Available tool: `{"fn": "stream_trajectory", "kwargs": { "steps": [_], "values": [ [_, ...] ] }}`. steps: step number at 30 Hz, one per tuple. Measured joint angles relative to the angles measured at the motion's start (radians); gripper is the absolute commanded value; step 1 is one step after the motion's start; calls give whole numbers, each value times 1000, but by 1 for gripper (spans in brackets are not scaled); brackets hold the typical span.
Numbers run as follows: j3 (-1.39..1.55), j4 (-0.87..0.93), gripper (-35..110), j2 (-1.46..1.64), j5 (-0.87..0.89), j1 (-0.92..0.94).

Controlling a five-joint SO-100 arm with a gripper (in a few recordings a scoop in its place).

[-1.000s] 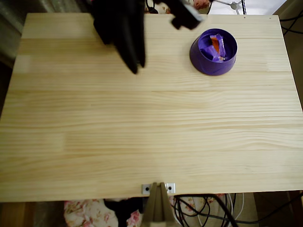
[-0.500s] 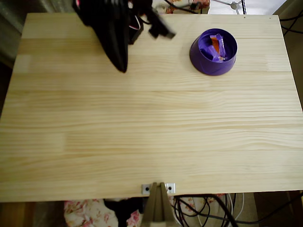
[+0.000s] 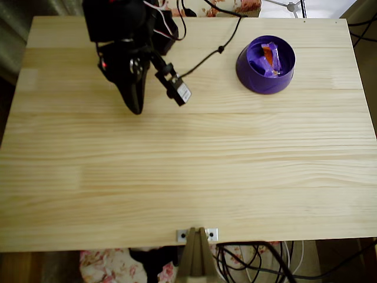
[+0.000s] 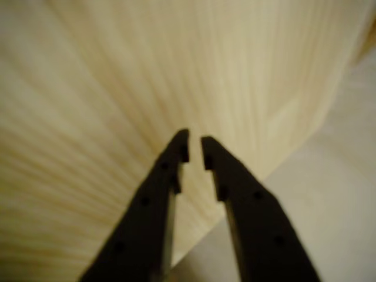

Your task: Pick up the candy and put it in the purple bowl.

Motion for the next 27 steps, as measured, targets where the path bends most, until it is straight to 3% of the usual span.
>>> {"fn": "stream_trajectory", "kwargs": {
  "steps": [27],
  "values": [
    [0, -12, 0, 0, -43, -6]
  ]
}}
